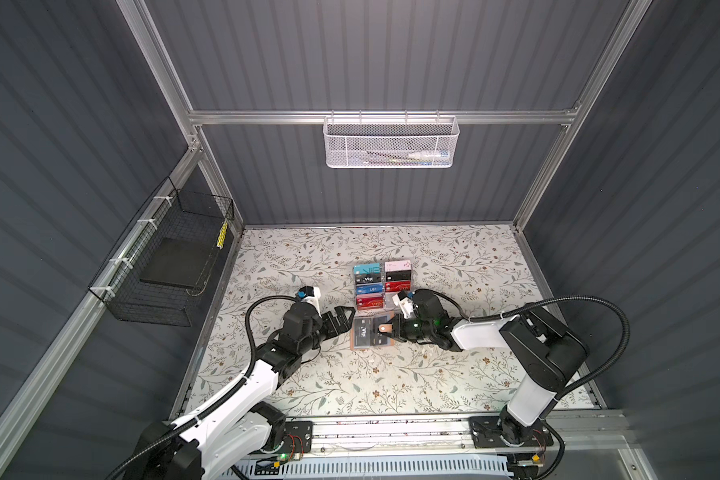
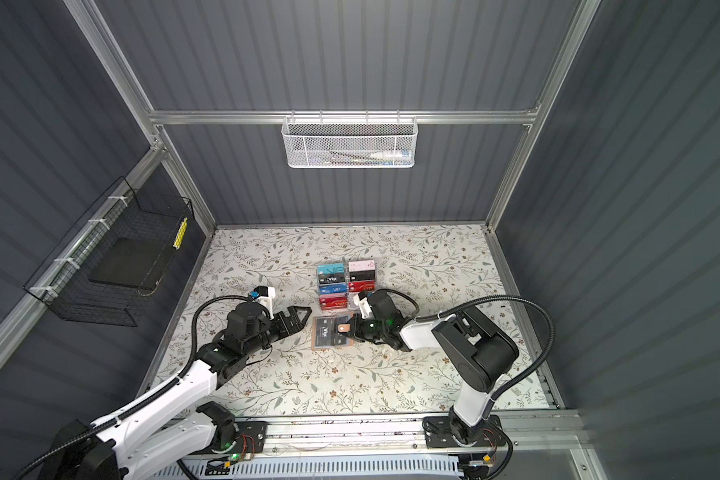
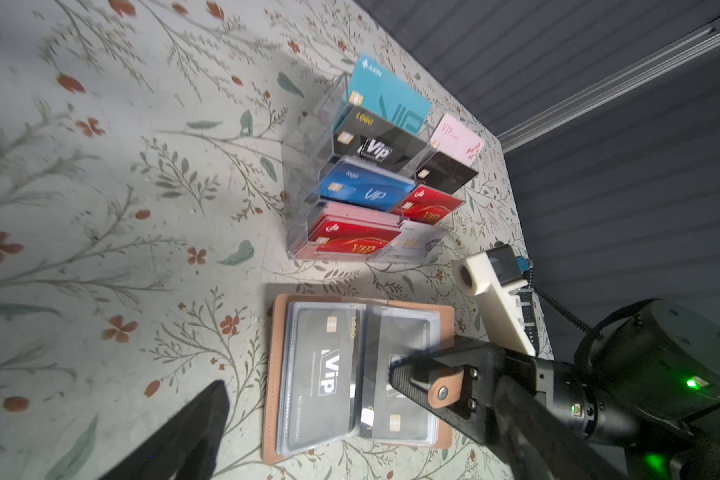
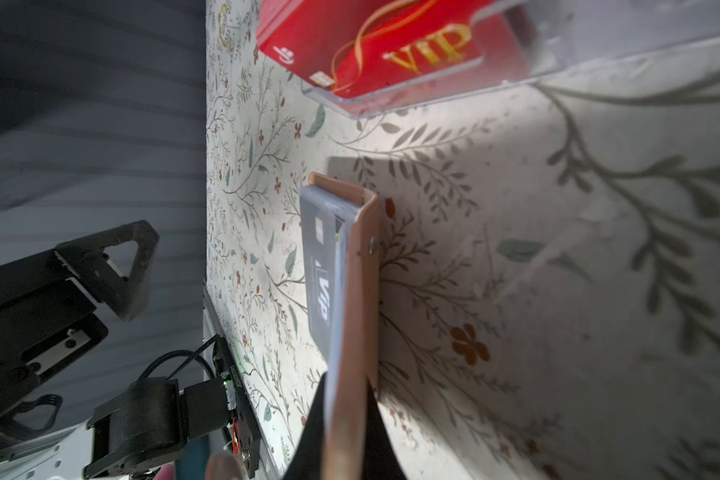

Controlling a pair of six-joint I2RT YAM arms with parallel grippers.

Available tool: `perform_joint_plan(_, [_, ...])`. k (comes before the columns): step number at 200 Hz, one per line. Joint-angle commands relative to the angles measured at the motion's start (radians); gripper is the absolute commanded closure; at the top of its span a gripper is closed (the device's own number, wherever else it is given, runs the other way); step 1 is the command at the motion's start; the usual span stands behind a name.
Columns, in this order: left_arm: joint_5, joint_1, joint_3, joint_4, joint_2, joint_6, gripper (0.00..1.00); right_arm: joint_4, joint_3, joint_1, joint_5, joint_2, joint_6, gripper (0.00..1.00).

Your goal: Take the credit cards out of the card holder

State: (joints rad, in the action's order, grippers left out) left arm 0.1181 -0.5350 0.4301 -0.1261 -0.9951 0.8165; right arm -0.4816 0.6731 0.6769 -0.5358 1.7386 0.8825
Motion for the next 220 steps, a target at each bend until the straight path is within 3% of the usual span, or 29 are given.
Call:
perform_joint_plan(1, [0.096,0.004,-0.030,-0.165,-0.050,0.074,0.00,-0.011,0.003,0.004,0.057,0.022,-0.022,1.00])
perform_joint_plan(37, [0.147,0.001,-0.007,-0.231,-0.122,0.095,0.00,0.119,0.050,0.004,0.134,0.036,-0.097,1.00])
perform_joint_plan(69, [0.158,-0.001,-0.012,-0.297,-0.167,0.134,0.00,0.226,0.089,0.004,0.188,0.038,-0.145,0.91])
perform_joint_plan(159, [0.160,-0.049,0.059,-0.400,-0.331,0.177,0.00,0.356,0.107,0.006,0.272,-0.031,-0.226,0.48])
perform_joint_plan(220, [0.157,-0.056,0.089,-0.421,-0.405,0.178,0.00,0.404,0.075,0.006,0.329,-0.138,-0.252,0.42])
